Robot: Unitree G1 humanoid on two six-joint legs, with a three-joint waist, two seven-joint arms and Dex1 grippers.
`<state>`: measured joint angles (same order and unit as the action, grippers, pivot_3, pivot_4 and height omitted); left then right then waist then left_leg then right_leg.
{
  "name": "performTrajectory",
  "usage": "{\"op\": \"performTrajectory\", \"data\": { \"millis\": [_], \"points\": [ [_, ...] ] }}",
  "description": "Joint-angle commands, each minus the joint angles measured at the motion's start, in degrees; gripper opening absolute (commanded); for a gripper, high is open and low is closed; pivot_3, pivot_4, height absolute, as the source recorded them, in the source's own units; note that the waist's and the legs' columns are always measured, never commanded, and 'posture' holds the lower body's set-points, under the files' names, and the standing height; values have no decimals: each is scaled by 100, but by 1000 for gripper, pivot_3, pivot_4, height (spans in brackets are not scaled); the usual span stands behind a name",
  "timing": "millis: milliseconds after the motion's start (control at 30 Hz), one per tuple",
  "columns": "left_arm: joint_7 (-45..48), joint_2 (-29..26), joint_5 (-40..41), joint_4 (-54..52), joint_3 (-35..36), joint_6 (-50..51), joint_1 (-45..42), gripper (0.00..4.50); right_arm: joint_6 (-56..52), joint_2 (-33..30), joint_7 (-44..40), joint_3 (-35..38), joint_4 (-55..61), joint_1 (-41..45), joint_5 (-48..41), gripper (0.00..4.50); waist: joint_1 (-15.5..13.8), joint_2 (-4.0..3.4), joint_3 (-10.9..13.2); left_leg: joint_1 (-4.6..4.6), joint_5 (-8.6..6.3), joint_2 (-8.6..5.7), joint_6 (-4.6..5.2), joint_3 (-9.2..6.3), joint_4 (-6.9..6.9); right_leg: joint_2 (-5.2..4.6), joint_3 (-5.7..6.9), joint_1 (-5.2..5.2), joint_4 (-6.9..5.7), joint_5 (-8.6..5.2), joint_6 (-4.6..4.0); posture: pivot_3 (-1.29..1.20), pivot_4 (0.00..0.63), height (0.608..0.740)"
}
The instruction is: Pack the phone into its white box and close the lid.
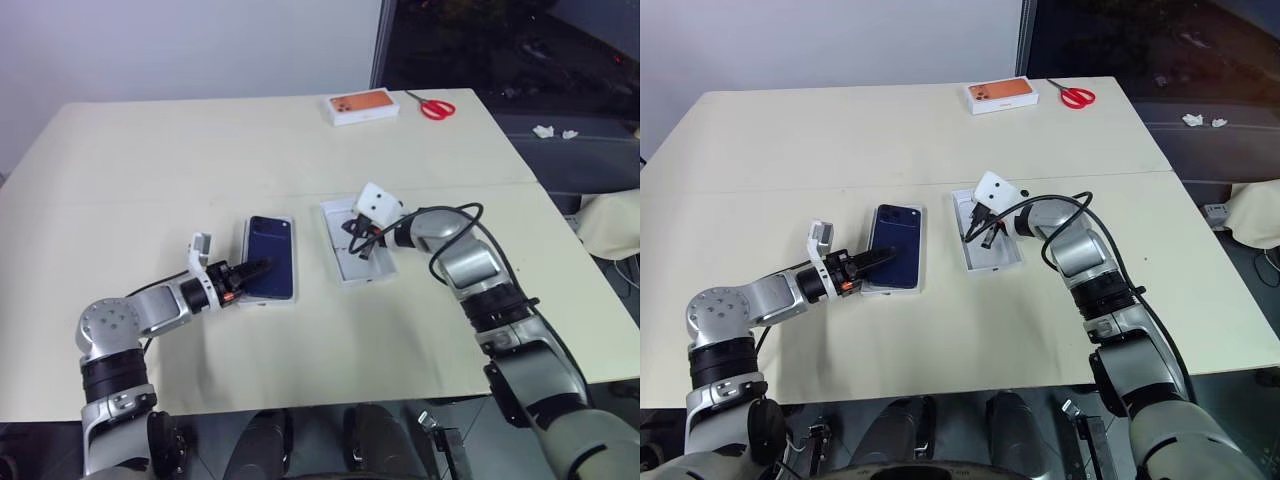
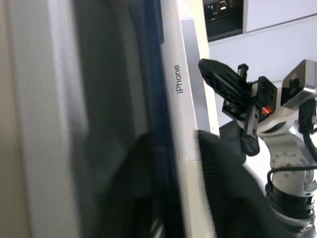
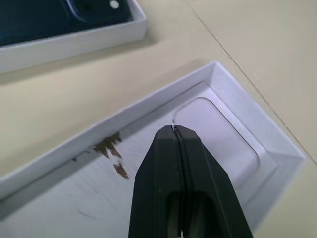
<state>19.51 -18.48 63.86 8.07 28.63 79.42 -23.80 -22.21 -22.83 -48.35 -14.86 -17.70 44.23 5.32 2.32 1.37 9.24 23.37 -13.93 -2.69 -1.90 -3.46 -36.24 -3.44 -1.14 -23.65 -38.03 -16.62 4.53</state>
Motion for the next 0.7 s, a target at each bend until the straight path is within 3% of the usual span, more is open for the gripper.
{"op": "performTrajectory", "data": {
  "millis": [33,100,133,700],
  "points": [
    [23,-66,43,-102,54,-139,-21,3264,133,-57,105,151,-30,96,-49,0,-10,0,0,0,0,0,0,0,-1,0,0,1,0,0,0,0,150,740],
    [25,-82,72,-145,64,-168,9,4263,157,-85,110,171,-102,128,-67,0,-13,-1,-1,-8,-1,0,1,0,-2,0,1,12,0,0,0,0,150,740],
    [25,-95,84,-159,60,-166,23,4450,158,-84,111,176,-115,147,-81,0,-13,-1,-1,-11,-1,0,1,0,-2,0,1,15,0,0,0,0,150,740],
    [-142,-469,577,-1095,17,-25,319,4450,482,63,141,52,-461,338,-33,0,-3,-1,0,-7,0,1,0,1,-2,1,0,12,3,0,0,0,150,740]
  ]
}}
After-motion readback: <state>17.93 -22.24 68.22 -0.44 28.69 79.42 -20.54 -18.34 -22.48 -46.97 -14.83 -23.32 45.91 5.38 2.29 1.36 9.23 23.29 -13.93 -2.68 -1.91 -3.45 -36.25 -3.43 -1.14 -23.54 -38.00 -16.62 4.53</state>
